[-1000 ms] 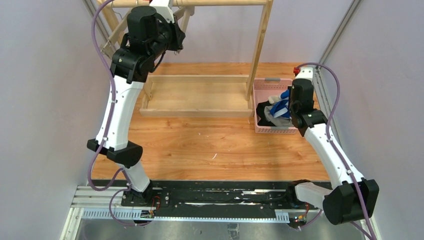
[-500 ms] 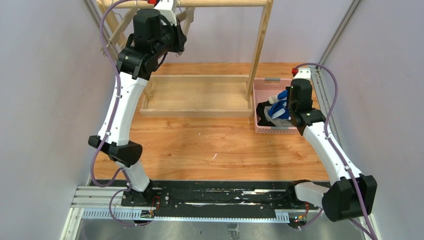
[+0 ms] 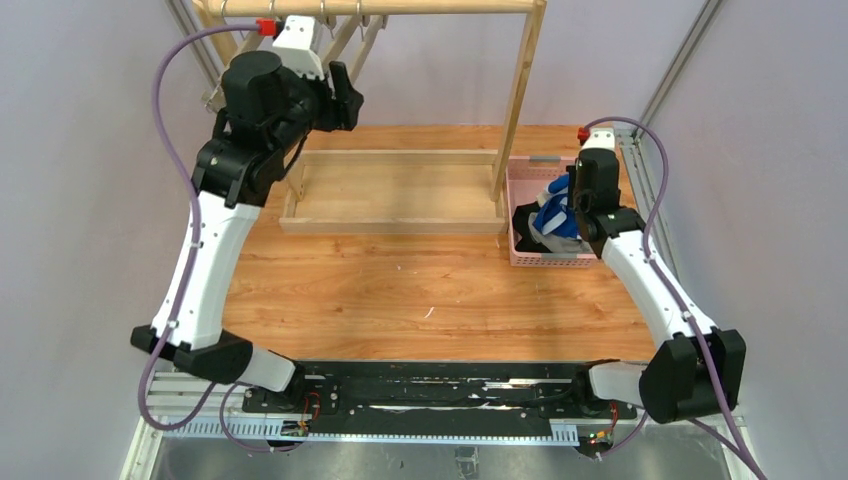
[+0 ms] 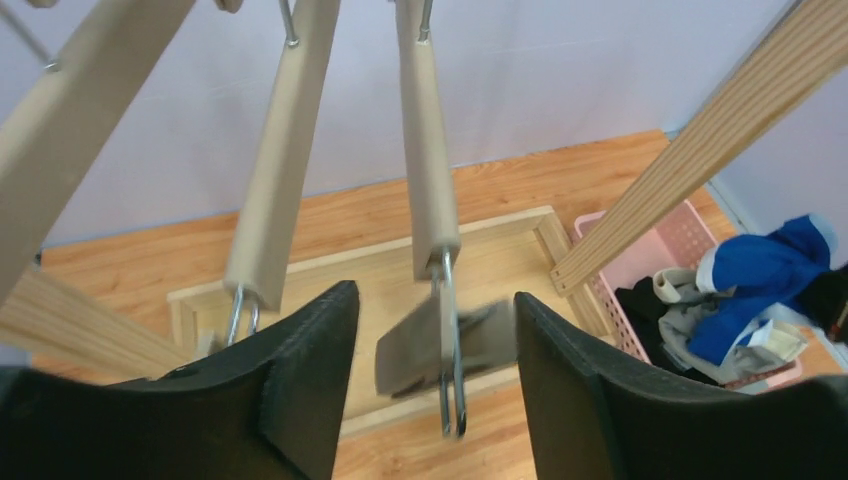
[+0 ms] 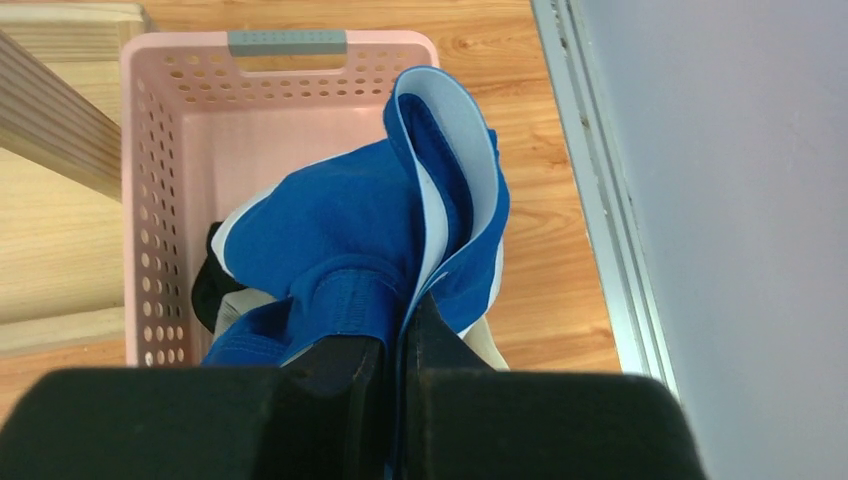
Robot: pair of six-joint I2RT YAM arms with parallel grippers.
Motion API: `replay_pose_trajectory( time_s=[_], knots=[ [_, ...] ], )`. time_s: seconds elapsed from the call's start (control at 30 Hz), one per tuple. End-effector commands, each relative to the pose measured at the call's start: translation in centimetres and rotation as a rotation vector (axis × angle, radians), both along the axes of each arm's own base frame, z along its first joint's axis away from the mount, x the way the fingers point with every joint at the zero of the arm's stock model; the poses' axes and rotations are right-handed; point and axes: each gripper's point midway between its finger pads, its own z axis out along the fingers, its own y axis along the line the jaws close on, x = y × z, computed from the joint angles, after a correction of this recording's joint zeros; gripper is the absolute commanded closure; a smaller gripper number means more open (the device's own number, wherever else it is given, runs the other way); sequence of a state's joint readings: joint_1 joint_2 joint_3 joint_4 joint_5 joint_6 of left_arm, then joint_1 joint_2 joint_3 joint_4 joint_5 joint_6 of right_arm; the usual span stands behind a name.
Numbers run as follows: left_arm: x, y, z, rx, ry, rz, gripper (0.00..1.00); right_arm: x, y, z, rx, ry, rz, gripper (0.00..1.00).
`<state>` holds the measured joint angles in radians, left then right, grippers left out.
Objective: Remove the underwear clipped to the hanger
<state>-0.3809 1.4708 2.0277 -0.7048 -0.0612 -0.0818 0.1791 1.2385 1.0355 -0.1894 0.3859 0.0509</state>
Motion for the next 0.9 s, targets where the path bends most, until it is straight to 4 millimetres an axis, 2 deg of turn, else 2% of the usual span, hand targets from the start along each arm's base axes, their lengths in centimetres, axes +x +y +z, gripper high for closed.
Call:
replay_pose_trajectory(
  time_s=[0.0,0.13,0.17,0.23,0.27,0.33,0.43,0.6,0.73,0.87],
  knots=[
    [-1.9,1.6,1.2,-0.008,-0.068,0.034,0.3,2.6,0.7,1.2,0.023,-0.04,0.041,1.0],
    [-3.2,2.0,-0.1,-0.007,-0.044,0.031,0.17,3.8,1.6,-1.3,0.03,0.027,0.08,0.97],
    [-4.2,2.3,-0.7,-0.021,-0.043,0.031,0.16,4.3,2.2,-3.4,0.04,0.081,0.104,0.73],
    [-4.8,2.6,-1.2,-0.026,-0.044,0.038,0.13,4.6,2.4,-5.0,0.04,0.124,0.11,0.49],
    [-5.1,2.9,-1.4,-0.024,-0.047,0.044,0.1,4.6,2.5,-5.4,0.039,0.135,0.111,0.43],
    [-5.6,3.2,-1.6,-0.016,-0.05,0.05,0.0,4.7,2.5,-5.6,0.036,0.14,0.117,0.39],
    [-6.5,3.8,-2.1,-0.003,-0.047,0.056,0.02,4.7,2.5,-4.4,0.035,0.113,0.123,0.38],
    [-8.8,4.5,-2.6,-0.022,-0.061,0.052,0.02,3.3,2.1,-0.2,0.039,0.027,0.115,0.38],
    [-10.7,5.2,-2.9,-0.037,-0.08,0.052,0.02,1.1,1.1,4.0,0.037,-0.059,0.081,0.38],
    [-12.5,5.9,-3.9,-0.044,-0.078,0.051,0.02,-1.6,0.4,6.3,0.048,-0.11,0.052,0.33]
  ],
)
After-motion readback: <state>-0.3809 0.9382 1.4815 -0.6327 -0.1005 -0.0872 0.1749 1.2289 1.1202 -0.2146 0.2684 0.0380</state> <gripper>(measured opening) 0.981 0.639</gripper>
